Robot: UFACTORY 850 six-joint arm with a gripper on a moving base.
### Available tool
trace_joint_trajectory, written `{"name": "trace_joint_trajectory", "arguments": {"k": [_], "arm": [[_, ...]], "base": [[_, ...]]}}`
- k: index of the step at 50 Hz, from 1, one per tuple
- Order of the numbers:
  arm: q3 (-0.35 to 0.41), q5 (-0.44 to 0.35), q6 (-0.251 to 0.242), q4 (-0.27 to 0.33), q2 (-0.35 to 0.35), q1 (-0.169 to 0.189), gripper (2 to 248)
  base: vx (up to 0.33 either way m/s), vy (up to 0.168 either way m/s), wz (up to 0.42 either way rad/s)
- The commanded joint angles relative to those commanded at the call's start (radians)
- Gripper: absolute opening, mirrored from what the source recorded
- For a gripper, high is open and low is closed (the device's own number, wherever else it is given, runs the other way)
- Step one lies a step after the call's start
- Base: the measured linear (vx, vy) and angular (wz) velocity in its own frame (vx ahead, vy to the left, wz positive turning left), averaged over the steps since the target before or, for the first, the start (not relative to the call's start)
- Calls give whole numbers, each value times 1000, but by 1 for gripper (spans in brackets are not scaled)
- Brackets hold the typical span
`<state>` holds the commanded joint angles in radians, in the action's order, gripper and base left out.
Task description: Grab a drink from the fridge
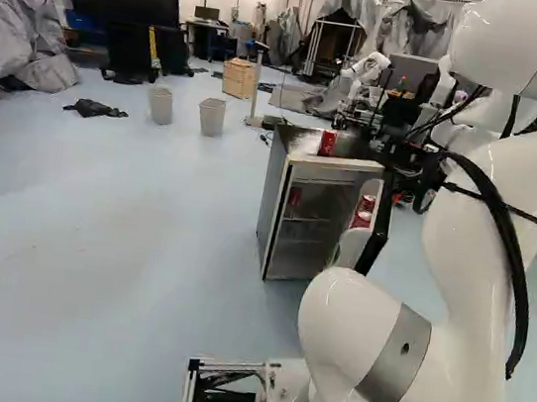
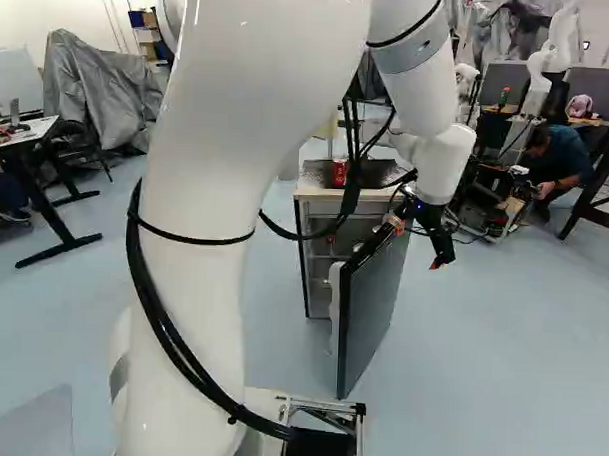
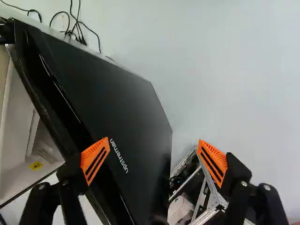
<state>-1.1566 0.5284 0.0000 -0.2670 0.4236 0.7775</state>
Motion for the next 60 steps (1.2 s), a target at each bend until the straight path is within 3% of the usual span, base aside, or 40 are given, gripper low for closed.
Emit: {"name": "trace_joint_trajectory", "arguments": {"k": [60], "arm": [[50, 0, 0, 0, -37, -185, 247]], "base": [[0, 0, 0]]}}
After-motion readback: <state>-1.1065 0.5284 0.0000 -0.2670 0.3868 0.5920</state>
